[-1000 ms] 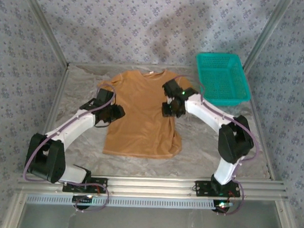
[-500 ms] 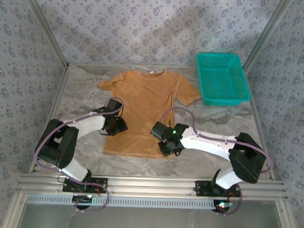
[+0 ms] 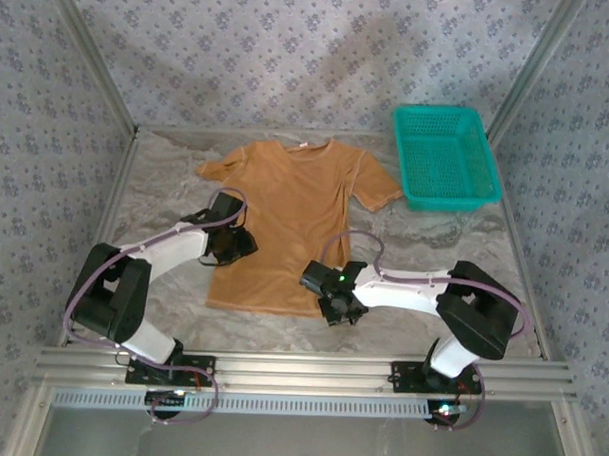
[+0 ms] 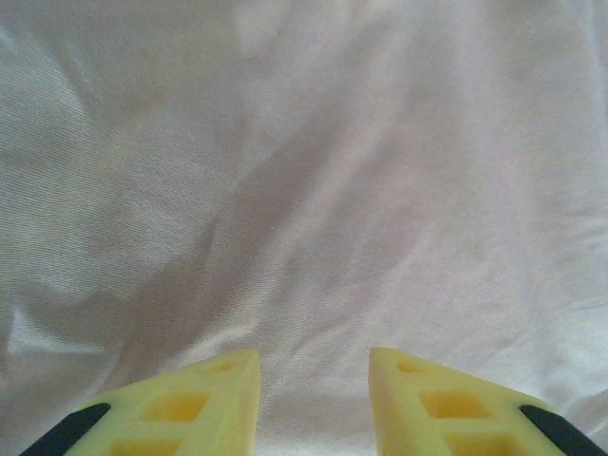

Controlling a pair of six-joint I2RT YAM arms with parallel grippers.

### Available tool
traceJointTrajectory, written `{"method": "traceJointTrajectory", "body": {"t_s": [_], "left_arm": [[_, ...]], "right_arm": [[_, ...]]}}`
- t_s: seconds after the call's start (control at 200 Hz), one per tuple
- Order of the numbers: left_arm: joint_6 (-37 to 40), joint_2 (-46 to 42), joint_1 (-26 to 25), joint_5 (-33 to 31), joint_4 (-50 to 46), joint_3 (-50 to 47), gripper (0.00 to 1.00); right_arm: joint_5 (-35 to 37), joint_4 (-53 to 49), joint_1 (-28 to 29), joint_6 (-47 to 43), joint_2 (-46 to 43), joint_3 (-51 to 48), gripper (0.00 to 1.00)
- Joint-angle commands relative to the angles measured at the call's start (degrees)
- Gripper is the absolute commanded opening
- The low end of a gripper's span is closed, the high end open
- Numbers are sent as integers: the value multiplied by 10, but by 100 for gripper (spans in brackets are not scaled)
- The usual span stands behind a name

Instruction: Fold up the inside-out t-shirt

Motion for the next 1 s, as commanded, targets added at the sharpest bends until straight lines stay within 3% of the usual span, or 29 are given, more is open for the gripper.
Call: {"method": "traceJointTrajectory", "body": {"t_s": [0.0,0.23,0.43,0.65,0.864,0.994], "left_arm": [[9,-12,-2,-20,-22,-7,35],[18,3,-5,-21,-26,5,33],[78,-36,-35,-48,-34,16,30],[213,-99,-141,-81,43,-3,33],[284,-151,-209,-33,262,-117,52],[341,-155,-265,-18,328,-143,60]], "right_arm": [[-8,14,-6,0,22,-1,28],[-2,-22,-8,-6,8,9,0],[-15,-73,-19,-23,-38,51,0],[-107,-57,-99,-51,-104,74,0],[-168,-24,-173,-74,-113,96,0],[-176,-22,-191,-71,-103,111,0]]}}
